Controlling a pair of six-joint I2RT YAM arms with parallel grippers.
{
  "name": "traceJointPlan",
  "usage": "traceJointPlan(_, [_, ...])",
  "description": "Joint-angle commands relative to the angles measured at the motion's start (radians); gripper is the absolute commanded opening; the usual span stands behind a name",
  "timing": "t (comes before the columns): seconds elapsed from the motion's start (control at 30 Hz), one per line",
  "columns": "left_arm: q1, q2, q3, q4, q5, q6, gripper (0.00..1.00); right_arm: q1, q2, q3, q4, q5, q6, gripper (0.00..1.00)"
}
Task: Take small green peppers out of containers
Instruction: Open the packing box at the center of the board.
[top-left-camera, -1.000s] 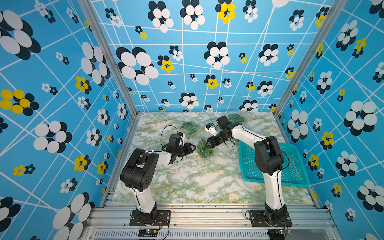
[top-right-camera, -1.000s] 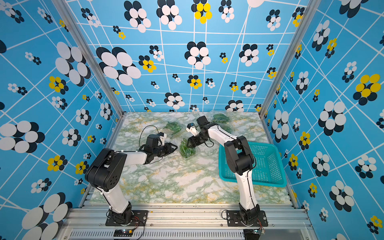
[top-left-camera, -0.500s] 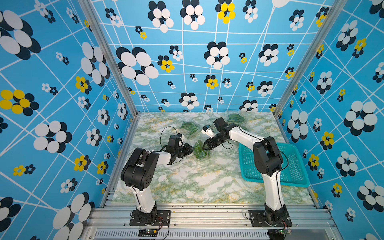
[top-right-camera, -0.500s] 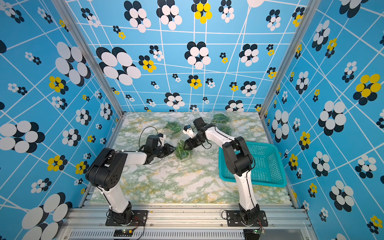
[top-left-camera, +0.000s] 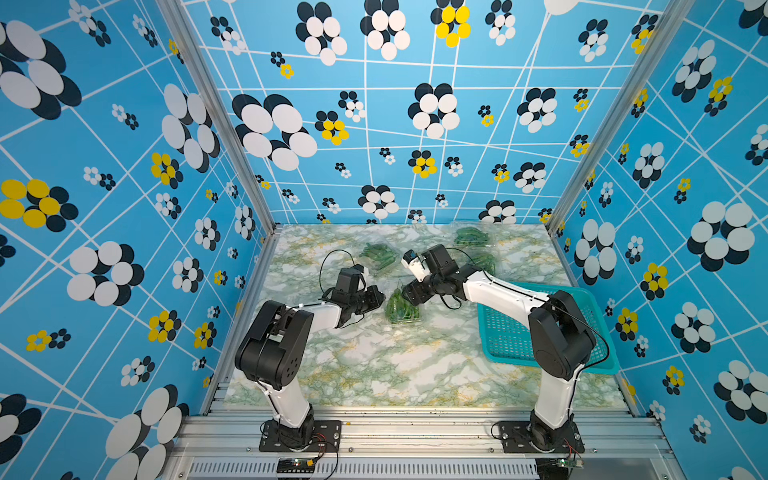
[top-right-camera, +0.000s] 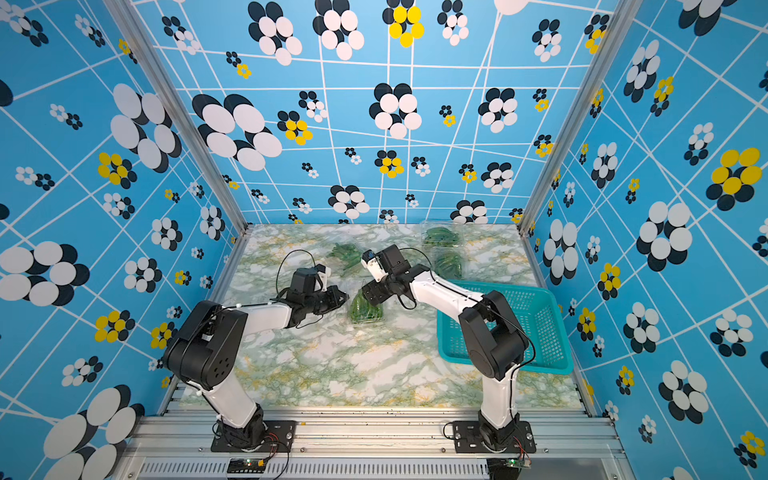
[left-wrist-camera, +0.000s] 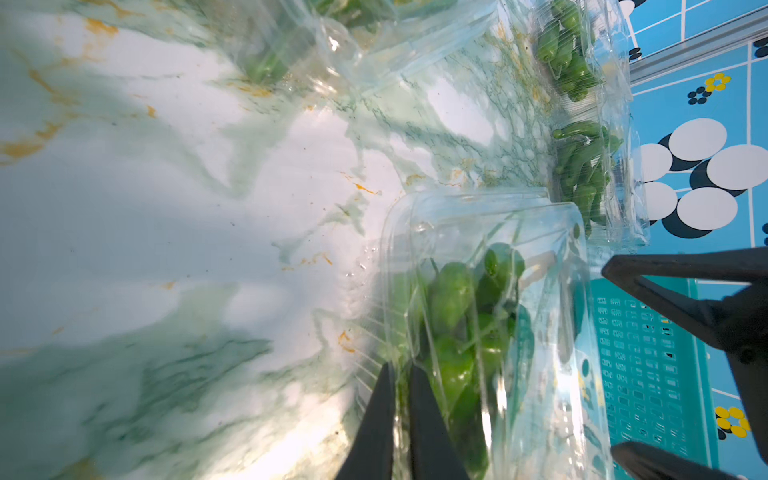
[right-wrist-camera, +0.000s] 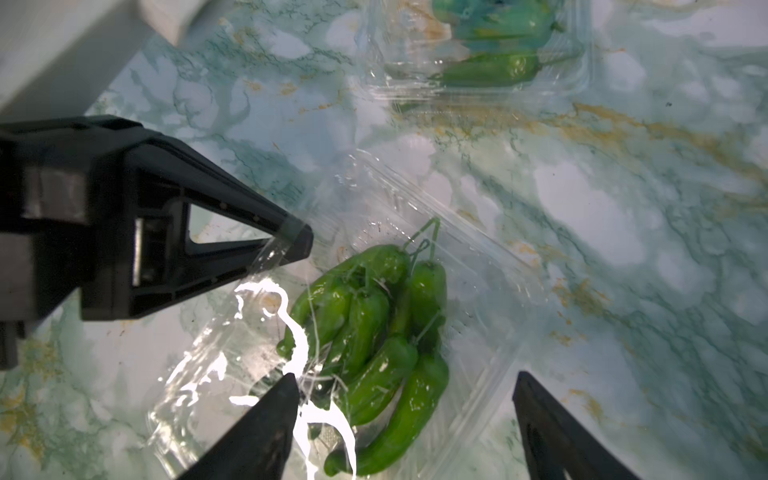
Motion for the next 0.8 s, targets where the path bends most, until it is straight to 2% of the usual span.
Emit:
traceJointPlan(0.0, [-0.008, 0.002, 0.02, -0.02, -0.016, 0.017, 0.1, 0.076, 0.009, 0.04, -0.005, 0.15, -0.012, 0.73])
traceJointPlan(0.1, [-0.009, -0.008, 0.011, -0.022, -0.03, 0.011, 0.1, 0.124, 0.048, 0.093, -0.055, 0.212, -0.012, 0.67])
traceJointPlan(0.3, [-0.01, -0.03, -0.01, -0.003, -0.045, -0.023, 0.07, 0.137, 0.114, 0.139, -0.088, 0.196, 0.019, 0.61])
traceJointPlan(0.43, [-0.008, -0.064, -0.036, 0.012, -0.07, -0.042, 0.07, 0.155, 0.124, 0.137, -0.092, 0.202, 0.031, 0.61])
traceJointPlan(0.63, [-0.008, -0.098, -0.054, 0.014, -0.098, -0.045, 0.07, 0.197, 0.112, 0.101, -0.046, 0.224, 0.072, 0.7])
traceJointPlan(0.77, [-0.008, -0.108, -0.075, 0.031, -0.121, -0.055, 0.07, 0.208, 0.119, 0.128, -0.056, 0.217, 0.094, 0.7])
